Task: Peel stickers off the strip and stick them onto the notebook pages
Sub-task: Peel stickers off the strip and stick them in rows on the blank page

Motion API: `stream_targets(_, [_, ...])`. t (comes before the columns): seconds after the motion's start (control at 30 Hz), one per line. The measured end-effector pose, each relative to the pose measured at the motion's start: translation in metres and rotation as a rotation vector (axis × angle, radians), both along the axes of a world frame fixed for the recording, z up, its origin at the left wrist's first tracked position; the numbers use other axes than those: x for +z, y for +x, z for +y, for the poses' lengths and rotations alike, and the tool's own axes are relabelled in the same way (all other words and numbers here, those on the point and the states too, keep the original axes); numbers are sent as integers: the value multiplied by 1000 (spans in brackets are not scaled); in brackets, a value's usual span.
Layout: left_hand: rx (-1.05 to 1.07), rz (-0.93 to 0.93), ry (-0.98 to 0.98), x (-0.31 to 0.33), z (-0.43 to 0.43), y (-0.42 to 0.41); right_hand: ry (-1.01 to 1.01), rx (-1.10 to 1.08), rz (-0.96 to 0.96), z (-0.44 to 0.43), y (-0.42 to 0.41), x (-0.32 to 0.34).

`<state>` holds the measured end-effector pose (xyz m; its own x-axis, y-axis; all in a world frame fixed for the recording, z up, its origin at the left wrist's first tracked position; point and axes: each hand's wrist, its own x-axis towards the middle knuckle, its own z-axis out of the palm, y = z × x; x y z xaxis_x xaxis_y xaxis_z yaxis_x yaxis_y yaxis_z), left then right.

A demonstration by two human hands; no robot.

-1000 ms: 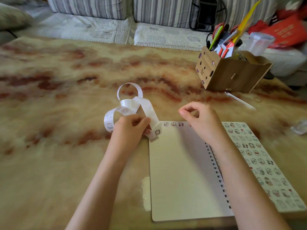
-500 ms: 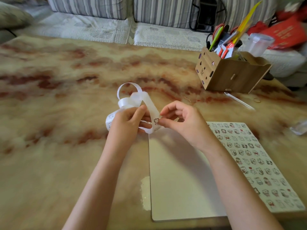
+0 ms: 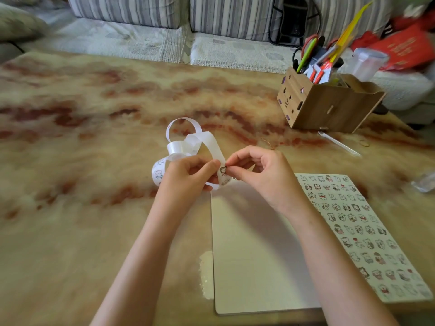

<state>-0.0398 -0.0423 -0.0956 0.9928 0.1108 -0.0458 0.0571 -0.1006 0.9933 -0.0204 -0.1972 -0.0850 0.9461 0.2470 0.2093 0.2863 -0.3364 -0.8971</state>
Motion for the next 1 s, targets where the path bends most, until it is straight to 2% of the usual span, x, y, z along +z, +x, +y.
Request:
stream_targets(0.43, [33, 49, 14, -4, 0, -1, -133, 1, -13, -1, 0, -1])
stream_targets(0.57, [49, 55, 40, -4, 0, -1, -125, 36, -6, -3, -1, 1])
stream_targets(0.67, [65, 55, 83, -5, 0, -1, -43, 44, 69, -7, -1, 5])
stream_targets(0.83, [62, 84, 110, -4, -1, -2, 62, -52, 153, -25, 5, 11])
stream_targets(1.0, [45, 109, 184, -5, -1, -4, -51, -243, 251, -51, 12, 8])
